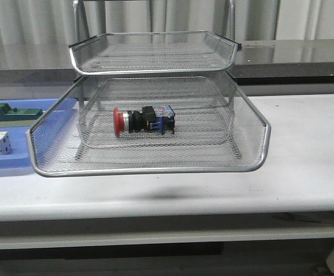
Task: Place button on rack with both arms
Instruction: 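Withdraw the left gripper upward away from the rack, then bring the right gripper to the front edge of the middle tray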
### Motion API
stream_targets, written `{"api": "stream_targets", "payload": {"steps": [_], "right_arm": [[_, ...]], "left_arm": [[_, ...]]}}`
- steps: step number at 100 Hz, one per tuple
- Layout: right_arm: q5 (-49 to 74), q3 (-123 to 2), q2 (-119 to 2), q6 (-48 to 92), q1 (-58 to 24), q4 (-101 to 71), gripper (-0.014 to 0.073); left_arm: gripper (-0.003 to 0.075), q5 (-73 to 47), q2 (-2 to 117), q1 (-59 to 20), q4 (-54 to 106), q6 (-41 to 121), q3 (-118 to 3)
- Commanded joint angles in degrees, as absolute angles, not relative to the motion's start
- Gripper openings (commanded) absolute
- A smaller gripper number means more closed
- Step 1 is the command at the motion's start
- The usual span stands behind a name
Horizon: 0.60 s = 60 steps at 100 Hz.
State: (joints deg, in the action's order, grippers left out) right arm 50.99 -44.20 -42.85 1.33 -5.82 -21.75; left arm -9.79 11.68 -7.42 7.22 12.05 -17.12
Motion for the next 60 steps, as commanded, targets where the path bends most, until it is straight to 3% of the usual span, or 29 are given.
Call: {"api": "stream_targets", "payload": {"steps": [1, 18, 60], "right_arm": [[47.3, -45.9, -47.1, 4.4, -5.8, -26.6, -0.0067], [46.3, -45.8, -54.2, 5.6, -7.8, -28.2, -0.0066], [35.5, -45.8, -69.6, 4.9, -26.1, -30.2, -0.0066]], "left_arm": [[-0.0021, -4.8, 12.2, -7.3, 7.8, 11.5, -18.6], [-0.0021, -4.8, 12.2, -7.3, 7.8, 11.5, -18.6], [-0.0021, -4.8, 12.2, -7.3, 7.8, 11.5, -18.6]]}}
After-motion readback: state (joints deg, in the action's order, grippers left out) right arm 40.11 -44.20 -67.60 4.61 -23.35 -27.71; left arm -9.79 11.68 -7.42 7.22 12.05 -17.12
